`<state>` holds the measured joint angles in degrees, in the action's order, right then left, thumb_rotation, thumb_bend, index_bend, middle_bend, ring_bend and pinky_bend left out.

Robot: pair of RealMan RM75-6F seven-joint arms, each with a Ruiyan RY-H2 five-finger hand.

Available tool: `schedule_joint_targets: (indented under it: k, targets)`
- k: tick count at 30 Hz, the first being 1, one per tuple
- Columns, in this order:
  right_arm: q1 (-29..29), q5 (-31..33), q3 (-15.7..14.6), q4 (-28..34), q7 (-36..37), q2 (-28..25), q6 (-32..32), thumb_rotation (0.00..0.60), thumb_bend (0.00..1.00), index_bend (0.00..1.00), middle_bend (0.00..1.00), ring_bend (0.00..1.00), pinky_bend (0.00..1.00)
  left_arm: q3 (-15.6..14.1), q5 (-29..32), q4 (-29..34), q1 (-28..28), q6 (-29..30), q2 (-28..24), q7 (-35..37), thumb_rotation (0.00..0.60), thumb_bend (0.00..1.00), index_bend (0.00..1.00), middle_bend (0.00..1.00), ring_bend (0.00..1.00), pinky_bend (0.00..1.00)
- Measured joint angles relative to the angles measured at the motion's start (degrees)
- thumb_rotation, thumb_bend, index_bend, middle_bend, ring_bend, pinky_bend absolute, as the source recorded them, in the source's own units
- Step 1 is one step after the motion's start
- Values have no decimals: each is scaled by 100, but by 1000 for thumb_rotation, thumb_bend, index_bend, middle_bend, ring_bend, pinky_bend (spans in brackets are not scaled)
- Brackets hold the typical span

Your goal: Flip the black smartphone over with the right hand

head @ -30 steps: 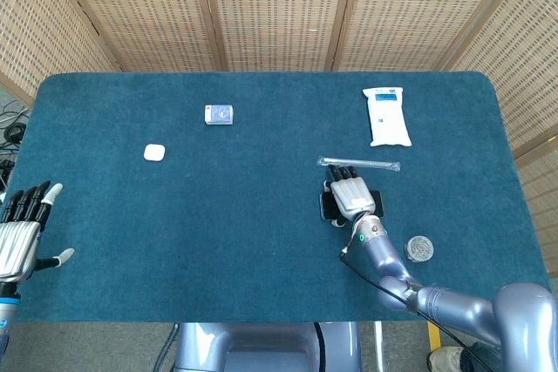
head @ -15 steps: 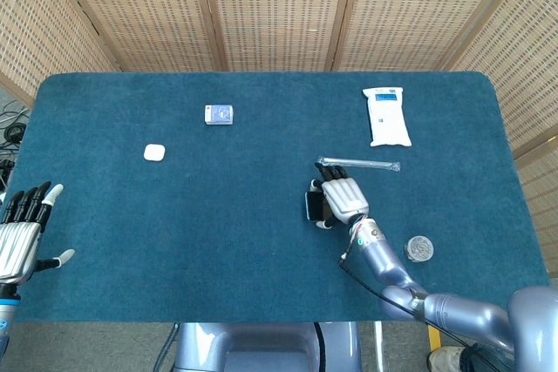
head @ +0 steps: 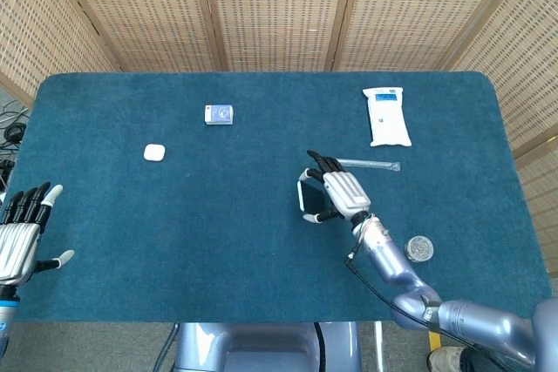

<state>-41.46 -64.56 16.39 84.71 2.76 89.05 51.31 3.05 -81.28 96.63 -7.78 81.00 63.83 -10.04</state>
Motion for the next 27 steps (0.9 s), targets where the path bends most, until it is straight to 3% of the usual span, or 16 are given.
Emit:
schedule_joint_targets:
  k: [8,10,12,15,21,27]
  targets:
    - [305,-294,-156,-318,980,-173,-11,600,317,483,0,0,0,-16,-27,-4,6,16,1,-11,600,0,0,0,0,0]
    - [372,-390,-218,-451,1294,-241,-68,600,318,396,0,0,0,-18,-28,-9,6,17,6,-17,600,0,0,0,0,0]
    - [439,-548,-296,-611,1651,-322,-121,600,316,204,0,0,0,-19,-20,-14,2,5,13,-28,600,0,0,0,0,0]
    - [536,-839,-417,-849,2233,-446,-150,600,311,17,0,0,0,-23,-1,-22,-7,-19,30,-67,600,0,0,0,0,0]
    - [756,-1591,-763,-1449,3490,-776,-52,600,311,0,0,0,0,-44,-19,-12,-18,-27,72,-191,600,0,0,0,0,0]
    - [1007,-2144,-1133,-1942,4168,-1169,339,600,311,0,0,0,0,-87,-103,26,-2,31,115,-311,600,0,0,0,0,0]
